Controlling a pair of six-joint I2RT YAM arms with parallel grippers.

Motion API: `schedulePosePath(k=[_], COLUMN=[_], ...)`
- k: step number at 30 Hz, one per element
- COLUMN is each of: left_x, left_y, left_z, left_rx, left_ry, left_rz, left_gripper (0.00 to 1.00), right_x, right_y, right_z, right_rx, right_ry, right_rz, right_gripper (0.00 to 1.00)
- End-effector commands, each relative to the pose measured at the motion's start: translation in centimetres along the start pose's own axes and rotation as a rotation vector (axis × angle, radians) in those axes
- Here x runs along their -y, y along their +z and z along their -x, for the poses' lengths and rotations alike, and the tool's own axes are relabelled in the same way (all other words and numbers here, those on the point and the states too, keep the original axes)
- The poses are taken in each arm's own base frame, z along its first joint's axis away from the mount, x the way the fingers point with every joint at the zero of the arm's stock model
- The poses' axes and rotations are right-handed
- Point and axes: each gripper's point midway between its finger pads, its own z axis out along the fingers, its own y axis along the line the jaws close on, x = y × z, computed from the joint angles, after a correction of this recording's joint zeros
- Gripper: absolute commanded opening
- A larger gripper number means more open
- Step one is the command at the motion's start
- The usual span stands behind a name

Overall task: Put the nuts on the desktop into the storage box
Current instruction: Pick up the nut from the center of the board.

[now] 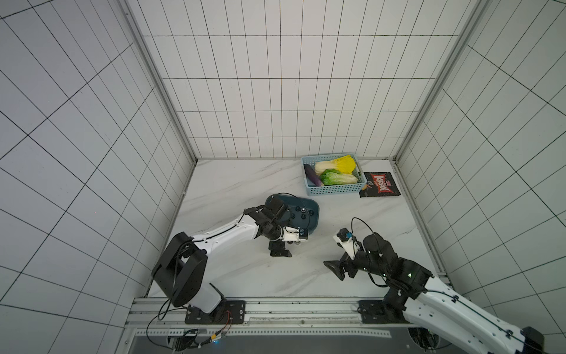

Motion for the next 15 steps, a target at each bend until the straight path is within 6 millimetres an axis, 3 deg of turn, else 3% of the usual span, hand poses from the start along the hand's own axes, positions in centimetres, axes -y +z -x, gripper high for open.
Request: schedulePosePath(k=[1,8,15], left_x=[-0.7,-1.3,-2.1], left_y=[0.8,2.3,3.6], left_z=[-0.8,-2.2,-2.6], left_rx=[-0.050,-0.117,-0.131], left_ry=[0.019,0.043,0.032], left_rz=[0.010,0.011,0.018], left_gripper=[0.89,0.86,0.84], right_x=[-0.2,0.2,0.5], right_y=[0.8,2.6,3.9], right_z=[0.1,-2.0,-2.8], right_rx=[0.064,0.038,0.056], right_ry=[-0.049,-0.018,0.019], right_rz=[0.017,0.012,0.002], right_gripper=[0.99,1.00,0.99])
